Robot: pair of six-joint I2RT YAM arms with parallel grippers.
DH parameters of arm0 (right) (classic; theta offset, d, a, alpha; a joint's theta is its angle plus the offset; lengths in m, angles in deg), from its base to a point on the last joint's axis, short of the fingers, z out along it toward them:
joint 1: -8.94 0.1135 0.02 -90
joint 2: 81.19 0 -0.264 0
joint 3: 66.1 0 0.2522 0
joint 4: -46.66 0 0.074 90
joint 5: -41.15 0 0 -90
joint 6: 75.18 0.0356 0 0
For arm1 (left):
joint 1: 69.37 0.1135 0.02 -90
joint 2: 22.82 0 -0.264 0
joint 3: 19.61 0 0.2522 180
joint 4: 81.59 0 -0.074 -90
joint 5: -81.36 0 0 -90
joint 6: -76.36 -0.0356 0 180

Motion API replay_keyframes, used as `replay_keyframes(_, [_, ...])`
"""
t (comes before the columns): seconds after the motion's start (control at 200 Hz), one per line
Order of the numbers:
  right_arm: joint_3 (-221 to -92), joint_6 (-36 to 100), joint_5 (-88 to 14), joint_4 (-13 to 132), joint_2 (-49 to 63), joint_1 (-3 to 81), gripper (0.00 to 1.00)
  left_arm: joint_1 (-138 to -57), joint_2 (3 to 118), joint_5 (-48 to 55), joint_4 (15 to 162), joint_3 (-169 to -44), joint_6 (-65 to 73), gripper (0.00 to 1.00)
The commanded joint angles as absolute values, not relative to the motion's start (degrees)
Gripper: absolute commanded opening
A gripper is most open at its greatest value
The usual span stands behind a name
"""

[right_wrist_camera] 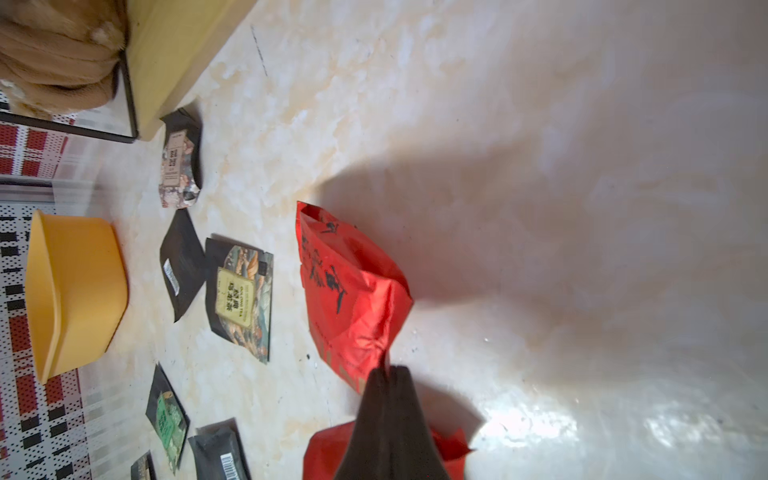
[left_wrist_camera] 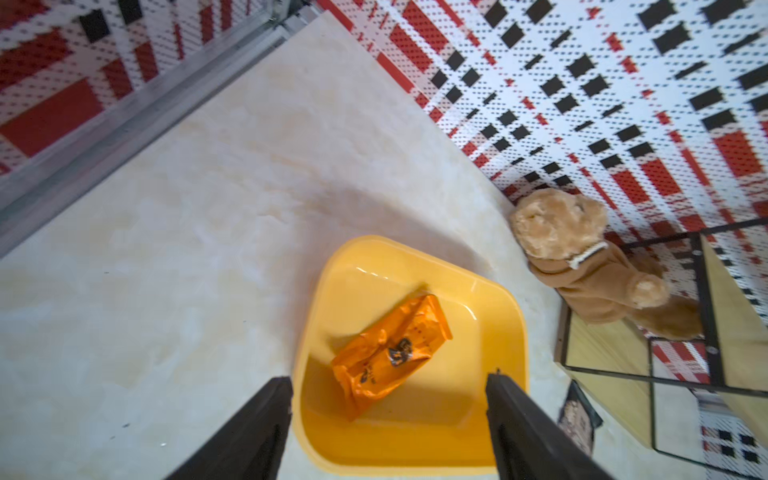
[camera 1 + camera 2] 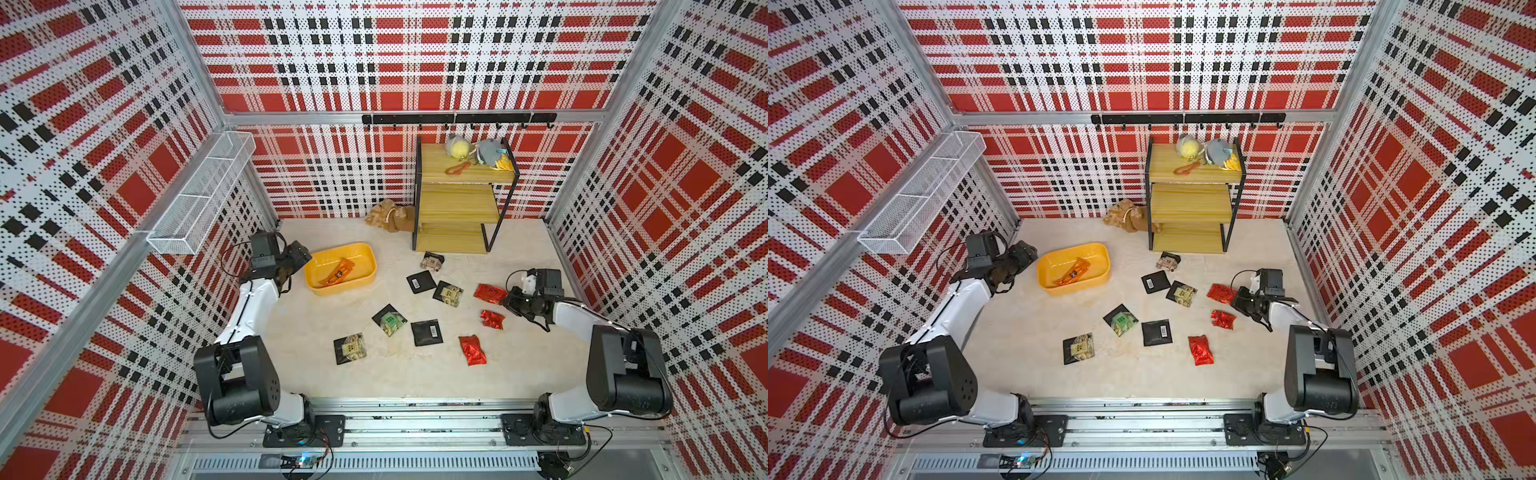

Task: Put the tea bags into the storage box
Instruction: Pick up the tea bag from the center of the board.

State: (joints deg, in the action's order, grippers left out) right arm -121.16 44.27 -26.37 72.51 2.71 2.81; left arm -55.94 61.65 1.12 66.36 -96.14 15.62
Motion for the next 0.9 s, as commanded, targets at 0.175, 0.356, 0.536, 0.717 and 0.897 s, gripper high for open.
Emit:
replay_keyframes(0.175, [-123.82, 42.15, -28.02, 78.6, -0.93, 2.38, 0.0, -55.57, 70.63, 0.33, 61.38, -98.59, 10.05, 0.77])
replay_keyframes(0.356, [-125.77, 42.11, -27.77, 80.28, -1.65, 2.42, 0.0, -55.84, 75.9, 0.57, 60.08, -100.62, 8.67, 0.75])
replay_keyframes(0.536, [-127.46, 41.84, -27.58, 82.42, -3.01, 2.51, 0.0, -58.81, 80.1, 0.35, 57.73, -103.72, 6.0, 0.68])
replay_keyframes(0.717, [-129.15, 41.53, -27.76, 84.52, -4.37, 2.52, 0.0, -61.95, 81.54, -0.7, 55.25, -104.82, 4.55, 0.68])
replay_keyframes(0.897, [-131.35, 41.28, -27.5, 86.34, -4.98, 2.52, 0.0, -63.9, 81.75, -1.2, 53.76, -103.34, 3.17, 0.67])
